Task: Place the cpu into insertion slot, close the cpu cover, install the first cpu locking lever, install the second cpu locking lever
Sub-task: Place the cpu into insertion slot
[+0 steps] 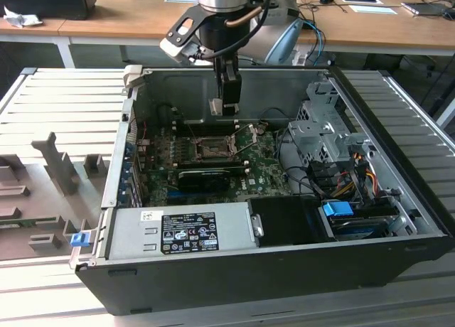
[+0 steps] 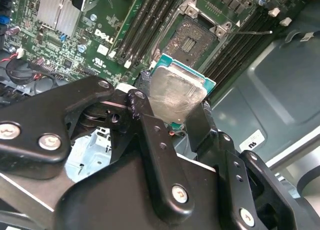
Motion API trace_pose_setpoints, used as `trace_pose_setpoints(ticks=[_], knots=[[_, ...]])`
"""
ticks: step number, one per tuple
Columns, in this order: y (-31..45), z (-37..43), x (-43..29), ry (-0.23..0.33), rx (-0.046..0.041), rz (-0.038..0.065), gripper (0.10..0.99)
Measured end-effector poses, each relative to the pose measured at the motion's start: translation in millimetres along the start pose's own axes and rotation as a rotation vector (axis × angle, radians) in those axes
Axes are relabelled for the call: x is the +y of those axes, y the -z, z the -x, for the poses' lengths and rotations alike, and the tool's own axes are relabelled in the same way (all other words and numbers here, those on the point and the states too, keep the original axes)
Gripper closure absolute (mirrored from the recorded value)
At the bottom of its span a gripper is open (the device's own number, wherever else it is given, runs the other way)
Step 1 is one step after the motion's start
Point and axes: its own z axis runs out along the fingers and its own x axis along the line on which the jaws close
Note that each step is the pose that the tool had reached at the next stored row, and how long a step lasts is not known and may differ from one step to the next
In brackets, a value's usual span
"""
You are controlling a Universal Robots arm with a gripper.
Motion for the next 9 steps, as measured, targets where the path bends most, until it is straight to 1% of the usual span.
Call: trace_pose_setpoints(ticks=[2,3,9], knots=[[-2.6,0.1,-0.2,0.0,0.0,0.0,0.557],[-5.9,0.1,-0.6,0.0,-0.0001,0.0,0.557],[-14.1,0.3,-1.3,-0.001,-0.0001,0.0,0.557]])
